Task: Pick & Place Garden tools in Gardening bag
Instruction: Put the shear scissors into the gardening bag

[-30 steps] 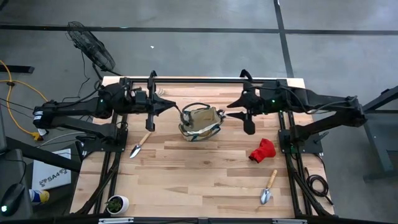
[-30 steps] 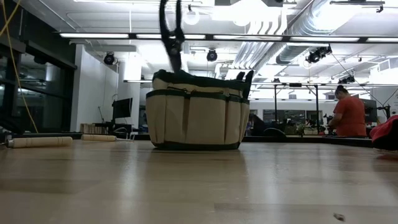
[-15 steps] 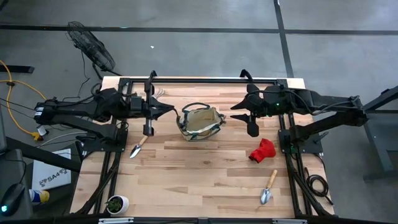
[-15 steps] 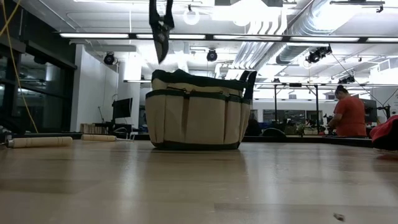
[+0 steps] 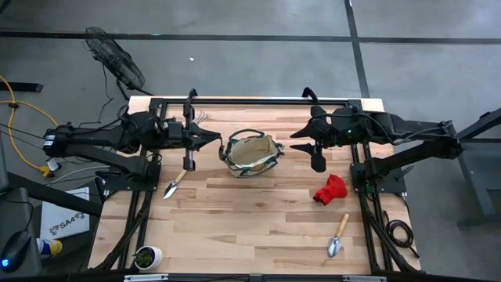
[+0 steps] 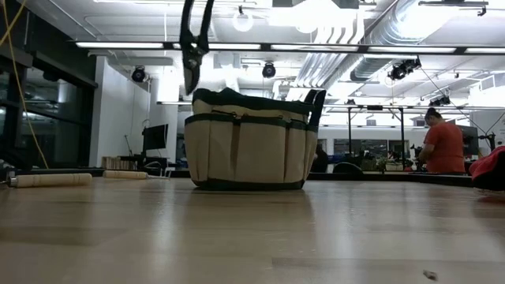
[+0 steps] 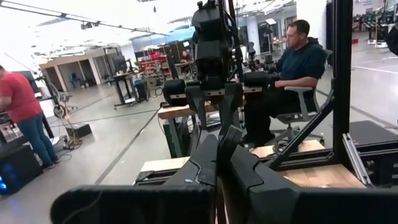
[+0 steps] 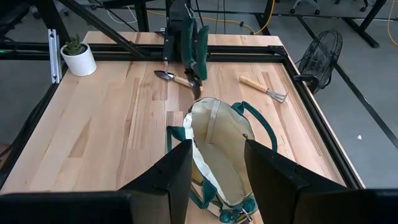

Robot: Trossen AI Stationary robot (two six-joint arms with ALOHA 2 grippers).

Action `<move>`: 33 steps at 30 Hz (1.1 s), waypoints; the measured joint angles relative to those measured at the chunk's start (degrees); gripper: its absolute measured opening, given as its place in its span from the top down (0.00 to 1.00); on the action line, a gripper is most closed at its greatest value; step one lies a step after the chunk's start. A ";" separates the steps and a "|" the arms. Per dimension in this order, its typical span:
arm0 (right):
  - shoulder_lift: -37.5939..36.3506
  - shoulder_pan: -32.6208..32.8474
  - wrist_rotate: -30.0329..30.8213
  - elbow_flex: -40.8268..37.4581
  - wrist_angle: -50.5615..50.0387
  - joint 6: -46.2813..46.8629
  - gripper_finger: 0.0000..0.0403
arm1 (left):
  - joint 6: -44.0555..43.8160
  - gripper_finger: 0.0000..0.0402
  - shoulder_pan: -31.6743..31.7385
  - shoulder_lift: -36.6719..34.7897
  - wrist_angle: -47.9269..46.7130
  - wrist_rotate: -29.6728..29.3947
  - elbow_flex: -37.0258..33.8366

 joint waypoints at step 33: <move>0.02 -0.02 1.48 0.00 -2.69 1.25 0.66 | -12.02 1.00 0.00 0.58 -6.19 -20.02 -0.07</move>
